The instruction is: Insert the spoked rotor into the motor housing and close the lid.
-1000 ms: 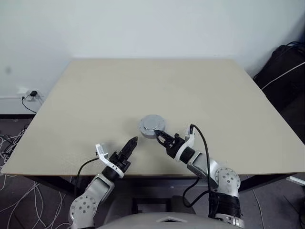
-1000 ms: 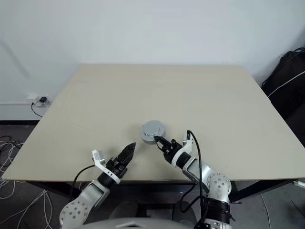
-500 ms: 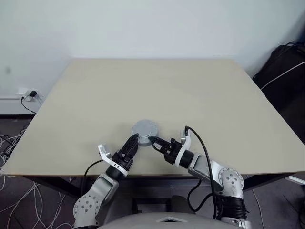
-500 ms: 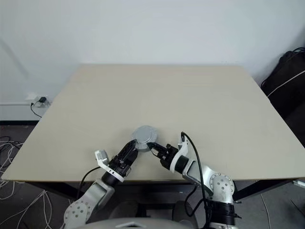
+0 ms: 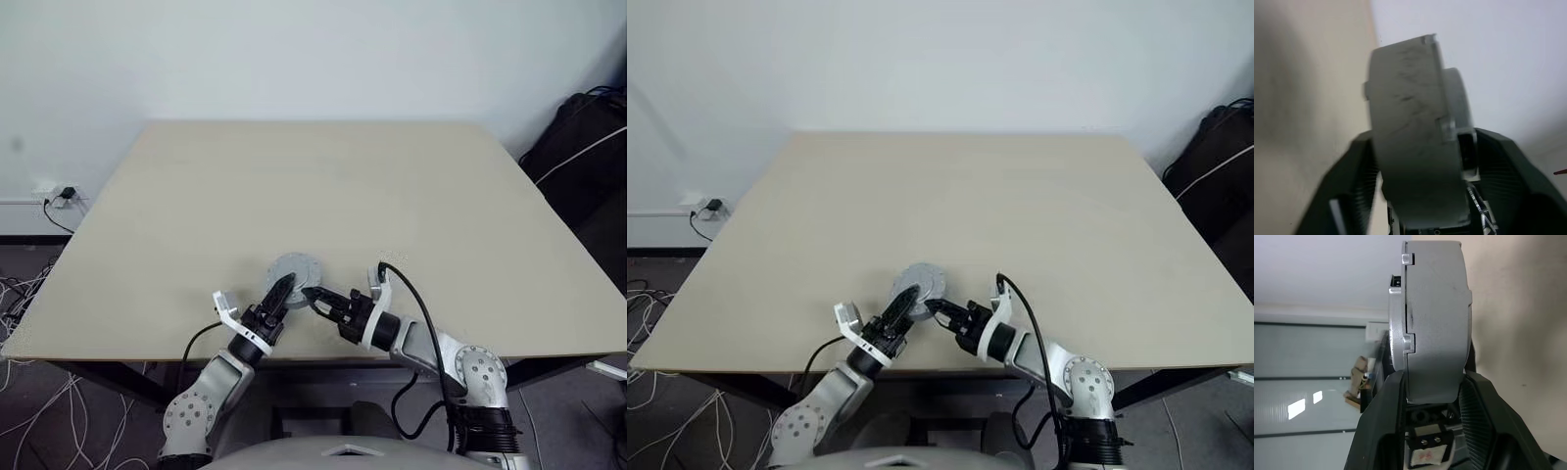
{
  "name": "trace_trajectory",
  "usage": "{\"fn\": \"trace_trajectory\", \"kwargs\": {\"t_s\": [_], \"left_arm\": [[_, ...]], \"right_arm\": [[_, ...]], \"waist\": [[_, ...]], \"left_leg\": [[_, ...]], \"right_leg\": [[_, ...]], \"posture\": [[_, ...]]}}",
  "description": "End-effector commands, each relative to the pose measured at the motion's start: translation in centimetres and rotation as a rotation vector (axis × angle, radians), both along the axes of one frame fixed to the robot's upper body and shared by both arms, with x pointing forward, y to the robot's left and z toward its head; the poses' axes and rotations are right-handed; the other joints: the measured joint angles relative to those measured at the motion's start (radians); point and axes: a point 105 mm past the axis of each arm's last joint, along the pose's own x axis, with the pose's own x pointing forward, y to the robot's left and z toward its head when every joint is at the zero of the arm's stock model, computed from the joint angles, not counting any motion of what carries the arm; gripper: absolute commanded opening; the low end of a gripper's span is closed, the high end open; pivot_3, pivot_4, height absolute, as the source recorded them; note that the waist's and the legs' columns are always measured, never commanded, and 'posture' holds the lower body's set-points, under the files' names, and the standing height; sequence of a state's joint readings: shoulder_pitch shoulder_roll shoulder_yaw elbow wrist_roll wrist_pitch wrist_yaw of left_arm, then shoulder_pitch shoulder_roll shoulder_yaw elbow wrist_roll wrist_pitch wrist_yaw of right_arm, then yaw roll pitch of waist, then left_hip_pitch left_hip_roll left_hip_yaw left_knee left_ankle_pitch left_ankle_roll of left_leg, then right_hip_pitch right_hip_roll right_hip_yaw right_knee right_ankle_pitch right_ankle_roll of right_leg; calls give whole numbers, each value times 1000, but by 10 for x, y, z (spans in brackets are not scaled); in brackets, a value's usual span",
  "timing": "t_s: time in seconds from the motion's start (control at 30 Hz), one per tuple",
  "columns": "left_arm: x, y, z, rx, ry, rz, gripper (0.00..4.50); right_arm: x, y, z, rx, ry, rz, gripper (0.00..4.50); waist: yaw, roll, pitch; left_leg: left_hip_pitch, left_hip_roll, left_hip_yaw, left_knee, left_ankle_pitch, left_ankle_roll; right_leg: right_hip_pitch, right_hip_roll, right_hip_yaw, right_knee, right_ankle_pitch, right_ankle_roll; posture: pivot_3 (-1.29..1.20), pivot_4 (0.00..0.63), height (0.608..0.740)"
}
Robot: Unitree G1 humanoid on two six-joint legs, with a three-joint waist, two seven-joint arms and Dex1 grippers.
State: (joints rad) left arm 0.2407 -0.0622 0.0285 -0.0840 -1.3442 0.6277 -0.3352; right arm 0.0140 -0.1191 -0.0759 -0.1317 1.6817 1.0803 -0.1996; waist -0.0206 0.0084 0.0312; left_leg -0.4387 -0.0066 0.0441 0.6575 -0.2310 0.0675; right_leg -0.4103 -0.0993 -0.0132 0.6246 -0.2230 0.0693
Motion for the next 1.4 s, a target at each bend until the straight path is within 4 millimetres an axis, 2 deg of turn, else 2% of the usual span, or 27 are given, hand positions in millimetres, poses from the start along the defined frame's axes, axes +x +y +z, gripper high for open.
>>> {"fn": "trace_trajectory", "kwargs": {"t_s": [0.03,0.27,0.47,0.6,0.8,0.97,1.1,1.27,1.4], "left_arm": [[8,-11,18,-82,-52,31,2298],[11,-7,16,-56,-40,67,2297],[21,5,8,16,-1,143,2161],[32,16,7,53,4,197,2140],[62,45,4,120,29,332,2140],[102,68,11,156,29,433,2140],[129,75,14,185,53,465,2140],[155,80,9,231,140,480,2139],[168,87,0,256,210,509,2139]], "right_arm": [[4,1,24,45,-86,-5,1229],[4,-2,26,-28,-155,-11,1229],[2,-5,32,-55,-215,3,3237],[4,-12,30,-137,-258,-7,4495],[18,-32,11,-510,-419,-74,4500],[24,-37,7,-683,-590,-112,4500],[27,-40,3,-837,-734,-123,4500],[32,-48,-1,-960,-823,-177,4500],[33,-51,-6,-990,-832,-204,4500]], "waist": [[0,0,0],[1,0,0],[3,0,-1],[10,-2,-1],[15,-4,-2],[16,-6,-3],[26,-11,-3],[32,-15,-3],[32,-17,-2]], "left_leg": [[0,0,0,0,0,0],[0,0,0,2,0,0],[0,0,0,3,0,0],[1,1,0,3,0,0],[0,0,1,6,0,0],[0,0,1,6,3,5],[0,-1,1,8,4,6],[1,-2,1,8,4,7],[2,-2,2,8,4,6]], "right_leg": [[0,0,0,0,0,0],[1,0,0,0,0,0],[1,1,1,0,1,1],[2,2,1,1,1,1],[2,2,1,0,3,2],[2,3,1,1,3,2],[4,3,1,0,4,4],[5,4,3,-1,6,6],[5,5,3,0,6,7]], "posture": [[0,0,740],[0,0,740],[0,0,740],[0,0,740],[0,0,740],[0,0,740],[0,0,740],[0,0,740],[0,0,740]]}}
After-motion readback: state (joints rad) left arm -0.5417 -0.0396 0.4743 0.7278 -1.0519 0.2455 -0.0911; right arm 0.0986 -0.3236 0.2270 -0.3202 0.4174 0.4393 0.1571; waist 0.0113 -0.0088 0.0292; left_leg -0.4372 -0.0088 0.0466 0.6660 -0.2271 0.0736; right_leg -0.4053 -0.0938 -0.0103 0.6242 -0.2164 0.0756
